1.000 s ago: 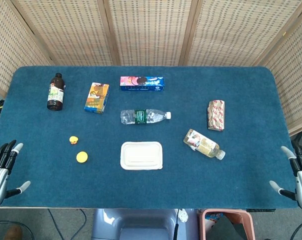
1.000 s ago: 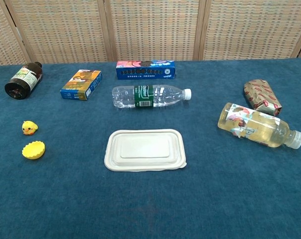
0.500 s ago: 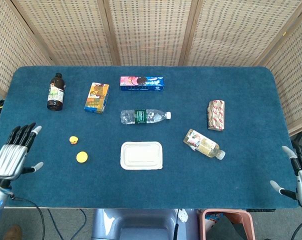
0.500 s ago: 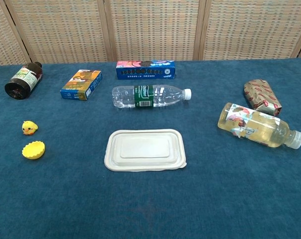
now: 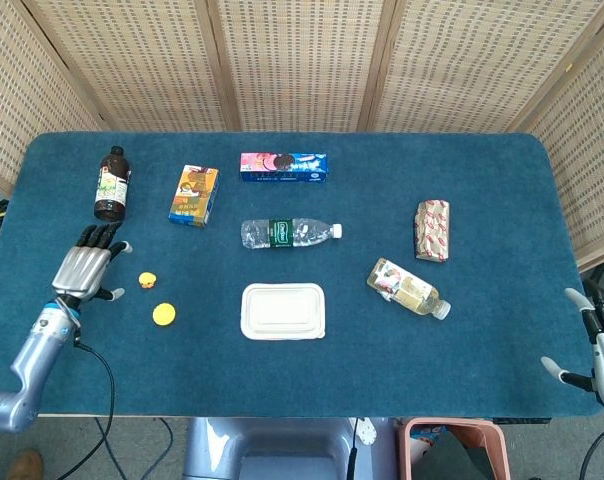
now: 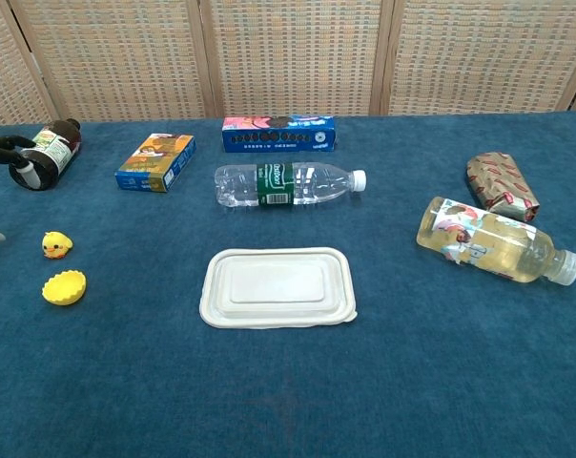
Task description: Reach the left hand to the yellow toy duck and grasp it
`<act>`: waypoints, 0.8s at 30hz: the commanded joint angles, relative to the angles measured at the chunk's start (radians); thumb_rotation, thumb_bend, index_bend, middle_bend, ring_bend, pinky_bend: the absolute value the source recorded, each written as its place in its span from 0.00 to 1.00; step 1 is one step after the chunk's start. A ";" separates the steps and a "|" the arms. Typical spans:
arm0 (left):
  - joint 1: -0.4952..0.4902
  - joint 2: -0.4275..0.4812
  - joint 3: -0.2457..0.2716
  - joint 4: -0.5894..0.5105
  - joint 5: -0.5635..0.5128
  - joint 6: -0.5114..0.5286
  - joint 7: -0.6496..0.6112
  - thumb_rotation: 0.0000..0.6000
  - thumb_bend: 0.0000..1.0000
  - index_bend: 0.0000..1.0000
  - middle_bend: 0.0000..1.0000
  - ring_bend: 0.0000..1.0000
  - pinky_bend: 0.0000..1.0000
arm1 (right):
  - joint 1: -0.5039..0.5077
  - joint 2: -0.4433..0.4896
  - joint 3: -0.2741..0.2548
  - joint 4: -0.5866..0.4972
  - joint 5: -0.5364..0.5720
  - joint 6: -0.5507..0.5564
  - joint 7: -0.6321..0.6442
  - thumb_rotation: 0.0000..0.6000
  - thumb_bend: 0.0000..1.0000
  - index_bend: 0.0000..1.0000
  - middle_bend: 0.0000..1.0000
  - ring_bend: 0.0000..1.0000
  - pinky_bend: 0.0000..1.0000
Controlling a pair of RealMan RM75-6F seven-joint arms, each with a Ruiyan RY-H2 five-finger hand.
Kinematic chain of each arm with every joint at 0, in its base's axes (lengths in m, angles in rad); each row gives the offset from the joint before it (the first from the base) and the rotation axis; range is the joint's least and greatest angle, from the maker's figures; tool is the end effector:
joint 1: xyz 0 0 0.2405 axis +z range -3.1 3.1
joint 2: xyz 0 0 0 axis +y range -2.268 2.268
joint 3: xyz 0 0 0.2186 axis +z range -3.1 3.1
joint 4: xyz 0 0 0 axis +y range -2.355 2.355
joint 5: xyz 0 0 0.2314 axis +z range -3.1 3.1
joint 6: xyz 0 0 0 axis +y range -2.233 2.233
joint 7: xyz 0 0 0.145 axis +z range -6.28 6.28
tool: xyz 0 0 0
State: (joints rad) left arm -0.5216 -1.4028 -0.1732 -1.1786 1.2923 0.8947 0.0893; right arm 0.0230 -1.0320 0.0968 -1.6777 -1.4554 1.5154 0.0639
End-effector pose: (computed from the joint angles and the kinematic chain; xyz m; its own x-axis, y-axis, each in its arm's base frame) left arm -0.2769 0.3395 0.0434 0.5507 0.2430 0.7986 0.8346 -0.1428 -0.5321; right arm -0.2914 -0.1731 0.1551 0.3525 0.0558 0.9341 -0.9342 0.0801 0.3477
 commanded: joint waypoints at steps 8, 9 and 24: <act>-0.055 -0.111 0.013 0.139 -0.052 -0.075 -0.017 1.00 0.16 0.35 0.00 0.00 0.00 | 0.004 -0.005 -0.003 0.007 -0.005 -0.006 0.013 1.00 0.00 0.00 0.00 0.00 0.00; -0.056 -0.115 0.015 0.146 -0.052 -0.075 -0.022 1.00 0.16 0.35 0.00 0.00 0.00 | 0.004 -0.007 -0.003 0.009 -0.005 -0.007 0.014 1.00 0.00 0.00 0.00 0.00 0.00; -0.081 -0.151 0.017 0.187 -0.083 -0.100 -0.025 1.00 0.22 0.44 0.00 0.00 0.00 | 0.010 -0.018 0.001 0.028 0.002 -0.013 0.028 1.00 0.00 0.00 0.00 0.00 0.00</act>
State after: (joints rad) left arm -0.6015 -1.5529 -0.1563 -0.9923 1.2102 0.7947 0.0635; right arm 0.0330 -1.0501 0.0975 -1.6498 -1.4539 1.5026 0.0913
